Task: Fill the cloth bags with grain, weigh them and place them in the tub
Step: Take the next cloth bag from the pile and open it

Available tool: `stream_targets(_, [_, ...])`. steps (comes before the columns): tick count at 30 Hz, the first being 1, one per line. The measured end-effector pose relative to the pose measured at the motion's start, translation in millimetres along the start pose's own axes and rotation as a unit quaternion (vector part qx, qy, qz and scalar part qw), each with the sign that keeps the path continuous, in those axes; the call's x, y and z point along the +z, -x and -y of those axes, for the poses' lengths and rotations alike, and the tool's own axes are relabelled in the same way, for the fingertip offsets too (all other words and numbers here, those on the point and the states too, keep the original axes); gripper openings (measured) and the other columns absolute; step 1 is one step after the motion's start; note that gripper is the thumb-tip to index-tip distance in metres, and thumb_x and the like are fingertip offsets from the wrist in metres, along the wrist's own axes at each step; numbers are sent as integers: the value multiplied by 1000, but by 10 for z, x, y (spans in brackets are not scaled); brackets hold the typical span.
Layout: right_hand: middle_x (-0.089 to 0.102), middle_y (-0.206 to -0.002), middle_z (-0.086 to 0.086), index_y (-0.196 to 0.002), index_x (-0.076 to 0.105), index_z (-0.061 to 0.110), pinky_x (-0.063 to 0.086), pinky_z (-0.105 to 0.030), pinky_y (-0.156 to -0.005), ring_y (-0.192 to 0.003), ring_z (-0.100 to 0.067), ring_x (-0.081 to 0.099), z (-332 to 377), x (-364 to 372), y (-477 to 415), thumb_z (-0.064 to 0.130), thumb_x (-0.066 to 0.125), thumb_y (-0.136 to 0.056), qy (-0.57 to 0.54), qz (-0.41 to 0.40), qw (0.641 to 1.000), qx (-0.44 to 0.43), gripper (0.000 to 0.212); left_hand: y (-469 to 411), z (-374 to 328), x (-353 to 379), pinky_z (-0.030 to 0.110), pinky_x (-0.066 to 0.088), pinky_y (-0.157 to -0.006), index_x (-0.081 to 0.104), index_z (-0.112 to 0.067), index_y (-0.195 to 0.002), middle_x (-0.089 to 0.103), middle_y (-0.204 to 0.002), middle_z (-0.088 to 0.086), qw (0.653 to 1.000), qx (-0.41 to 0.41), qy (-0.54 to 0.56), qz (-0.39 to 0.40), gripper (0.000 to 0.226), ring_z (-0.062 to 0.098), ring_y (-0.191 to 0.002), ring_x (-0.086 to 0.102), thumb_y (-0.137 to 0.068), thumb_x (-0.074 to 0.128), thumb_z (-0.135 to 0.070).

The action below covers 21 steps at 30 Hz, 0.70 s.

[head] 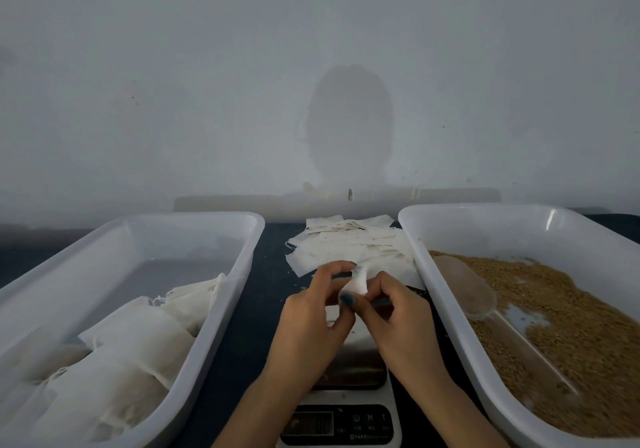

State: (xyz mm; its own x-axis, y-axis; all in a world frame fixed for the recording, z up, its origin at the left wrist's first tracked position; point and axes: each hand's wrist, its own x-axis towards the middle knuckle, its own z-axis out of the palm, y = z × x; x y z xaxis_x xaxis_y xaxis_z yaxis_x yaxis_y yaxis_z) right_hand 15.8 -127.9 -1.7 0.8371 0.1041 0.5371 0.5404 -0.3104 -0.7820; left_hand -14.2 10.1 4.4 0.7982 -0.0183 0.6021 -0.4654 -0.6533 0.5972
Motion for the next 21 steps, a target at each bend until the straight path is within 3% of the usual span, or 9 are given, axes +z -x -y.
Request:
stream_targets(4, [65,-74,17,-75,60,32,48,-11,-65,-78,0,63,-31,11,23,38,73,-83,56,8,998,-18,17,21,-27,-3,26,58,-79,32,-46,-130,68,-117,-14,995,9,-97,-7,69,4,-95,67,-86,71,-9])
stream_targets(6, [63,-73,21,-73,54,39,48,-10,-66,-80,2,62,-30,28,35,35,74,-83,78,0,997,-29,23,28,-41,12,27,57,-67,30,-44,-130,71,-100,-8,994,7,-104,-24,70,9,-76,66,-86,66,-3])
stream_targets(9, [64,-71,19,-73,57,33,48,-11,-64,-77,0,63,-32,18,30,30,76,-84,76,-12,997,-30,22,32,-82,-4,30,49,-52,36,-35,-130,63,-74,-8,996,6,-83,-35,59,15,-57,56,-87,55,2])
stream_targets(11, [63,-67,17,-70,57,29,48,-13,-60,-70,-3,64,-13,6,26,30,74,-85,60,-14,998,-22,23,18,-96,-29,31,53,-55,44,-24,-130,68,-90,-14,997,0,-62,-42,46,11,-59,60,-92,53,-1])
stream_targets(14, [61,-63,13,-65,52,29,44,-11,-56,-62,-6,61,35,5,22,26,72,-87,8,-1,1000,3,30,-14,-128,-50,24,58,-69,53,-22,-120,67,-113,-21,996,-9,-64,-59,31,1,-85,69,-93,62,-9])
stream_targets(17, [57,-60,10,-64,51,25,41,-10,-55,-58,-3,55,74,-2,15,19,69,-88,-44,23,998,30,31,-25,-141,-83,25,57,-62,60,-27,-101,68,-99,-20,992,-20,-82,-91,21,-1,-81,67,-86,72,-19])
stream_targets(21, [50,-58,2,-65,44,22,40,-17,-53,-52,-11,49,60,-37,-5,8,69,-83,-41,18,998,46,34,-47,-118,-126,25,56,-58,65,-21,-87,63,-85,-16,990,-9,-89,-111,22,5,-71,64,-77,78,-7])
